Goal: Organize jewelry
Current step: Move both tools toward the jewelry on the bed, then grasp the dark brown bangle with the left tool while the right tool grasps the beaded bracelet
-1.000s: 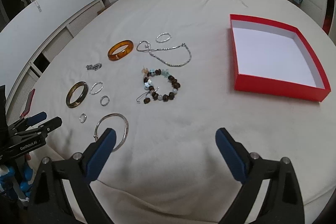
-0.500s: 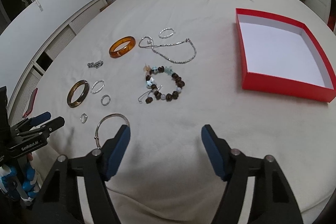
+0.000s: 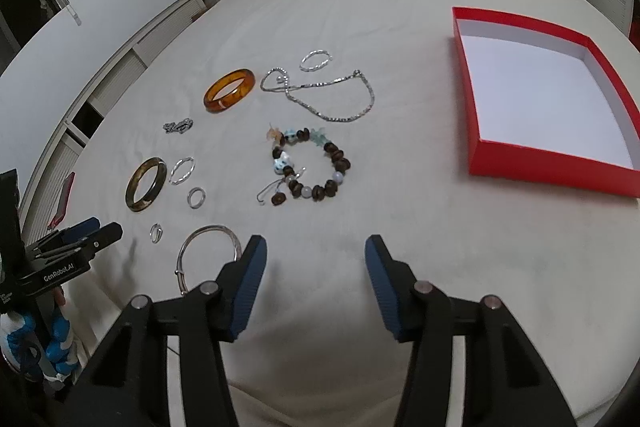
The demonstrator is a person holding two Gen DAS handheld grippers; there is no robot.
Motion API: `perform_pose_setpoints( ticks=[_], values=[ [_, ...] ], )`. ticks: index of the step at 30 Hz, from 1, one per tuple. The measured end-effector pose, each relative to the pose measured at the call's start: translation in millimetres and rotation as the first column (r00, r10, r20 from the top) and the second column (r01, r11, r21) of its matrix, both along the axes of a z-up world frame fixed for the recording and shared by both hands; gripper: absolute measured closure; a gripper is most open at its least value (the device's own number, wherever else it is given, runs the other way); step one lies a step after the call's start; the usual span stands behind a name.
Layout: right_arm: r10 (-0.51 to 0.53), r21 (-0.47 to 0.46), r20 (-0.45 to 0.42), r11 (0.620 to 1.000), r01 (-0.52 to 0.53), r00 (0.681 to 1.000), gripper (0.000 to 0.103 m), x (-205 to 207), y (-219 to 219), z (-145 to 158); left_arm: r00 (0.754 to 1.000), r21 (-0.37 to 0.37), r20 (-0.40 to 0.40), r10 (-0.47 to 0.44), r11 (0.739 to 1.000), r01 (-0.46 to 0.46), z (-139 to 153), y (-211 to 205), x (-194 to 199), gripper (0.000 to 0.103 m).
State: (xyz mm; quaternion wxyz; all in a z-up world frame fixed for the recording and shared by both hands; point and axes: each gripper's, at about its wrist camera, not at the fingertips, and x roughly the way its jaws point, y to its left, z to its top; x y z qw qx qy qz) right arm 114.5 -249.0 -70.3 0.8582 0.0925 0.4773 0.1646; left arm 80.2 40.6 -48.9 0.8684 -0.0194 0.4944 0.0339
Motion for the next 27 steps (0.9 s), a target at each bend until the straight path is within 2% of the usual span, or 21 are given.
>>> perform_pose_setpoints(
  ticks=[13, 27],
  values=[
    [-0.005, 0.005, 0.008, 1.0, 0.005, 1.0, 0.056, 14.4, -3.0, -1.2, 1.0, -0.01, -0.009, -0.022, 1.0, 0.022, -2.2, -4.0, 3.0, 0.035],
    [-0.007, 0.005, 0.023, 1.0, 0.006, 1.0, 0.056, 36.7, -6.0, -1.1, 0.996, -0.03, 0.008, 0.085, 0.996, -0.085, 0.0, 32.2, 31.6, 0.038]
  ],
)
